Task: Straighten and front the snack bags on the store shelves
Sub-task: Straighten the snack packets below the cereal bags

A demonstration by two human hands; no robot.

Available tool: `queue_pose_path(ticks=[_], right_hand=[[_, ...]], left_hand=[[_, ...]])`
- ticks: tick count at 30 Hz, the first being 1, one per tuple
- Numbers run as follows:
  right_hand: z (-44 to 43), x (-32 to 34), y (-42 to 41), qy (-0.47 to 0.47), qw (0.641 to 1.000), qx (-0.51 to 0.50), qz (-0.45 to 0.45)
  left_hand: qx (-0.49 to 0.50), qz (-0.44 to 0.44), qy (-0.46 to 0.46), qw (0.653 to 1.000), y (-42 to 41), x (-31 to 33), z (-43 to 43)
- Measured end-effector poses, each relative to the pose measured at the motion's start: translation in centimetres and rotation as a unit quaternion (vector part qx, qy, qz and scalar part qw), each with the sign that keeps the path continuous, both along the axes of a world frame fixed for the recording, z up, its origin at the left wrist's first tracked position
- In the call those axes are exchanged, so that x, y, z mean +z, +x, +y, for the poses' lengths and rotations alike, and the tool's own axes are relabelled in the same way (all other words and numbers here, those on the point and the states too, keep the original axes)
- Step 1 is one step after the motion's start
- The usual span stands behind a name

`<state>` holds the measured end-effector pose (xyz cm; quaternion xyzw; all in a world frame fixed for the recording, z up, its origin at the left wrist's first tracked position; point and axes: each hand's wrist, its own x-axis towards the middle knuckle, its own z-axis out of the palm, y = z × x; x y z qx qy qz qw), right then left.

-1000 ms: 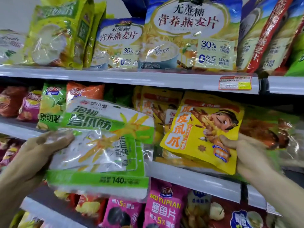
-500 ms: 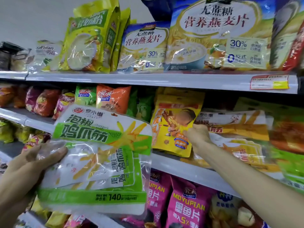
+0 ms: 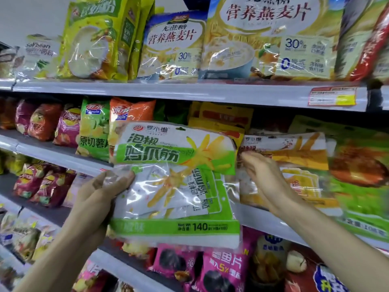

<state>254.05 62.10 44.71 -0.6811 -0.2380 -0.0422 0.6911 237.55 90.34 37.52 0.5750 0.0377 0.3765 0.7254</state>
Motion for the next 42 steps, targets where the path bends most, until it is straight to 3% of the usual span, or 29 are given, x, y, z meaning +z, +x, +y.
queue_pose_path(ticks=[3, 8, 12, 16, 19, 26, 32, 38, 42], right_hand=[[-4.5, -0.6, -4.6, -0.051, 0.996, 0.073, -0.003], [-12.5, -1.6, -6.3, -0.122, 0.992, -0.040, -0.005], [-20.3, -0.9, -6.2, -0.048, 0.993, -0.107, 0.000], [-27.7, -0.5, -3.4, -0.023, 0.980, -0.196, -0.005], [-31.6, 0.0, -1.3, -0.004, 0.963, -0.269, -0.016], [-35.6, 1.1, 1.5, -0.039, 0.924, -0.377, -0.049], [-36.7, -0.3, 1.1, -0.105, 0.916, -0.380, -0.070], [-36.7, -1.1, 0.0, -0.167, 0.915, -0.349, -0.113], [-36.8, -1.0, -0.5, -0.161, 0.919, -0.341, -0.115]], left_hand=[[-0.020, -0.009, -0.025, 0.999, 1.1, 1.7, -5.3], [-0.094, 0.030, -0.033, 0.995, 4.4, 3.0, -12.1], [-0.200, 0.074, 0.052, 0.976, 6.8, 5.0, -18.8], [-0.267, 0.118, 0.204, 0.935, 8.9, 7.4, -25.0], [-0.245, 0.117, 0.264, 0.925, 11.4, 8.7, -29.1], [-0.134, 0.117, 0.305, 0.936, 16.5, 8.6, -36.6], [-0.055, 0.113, 0.415, 0.901, 16.3, 8.4, -38.8], [-0.005, 0.107, 0.424, 0.900, 16.6, 7.5, -38.8], [-0.013, 0.079, 0.424, 0.902, 16.8, 6.8, -38.8]])
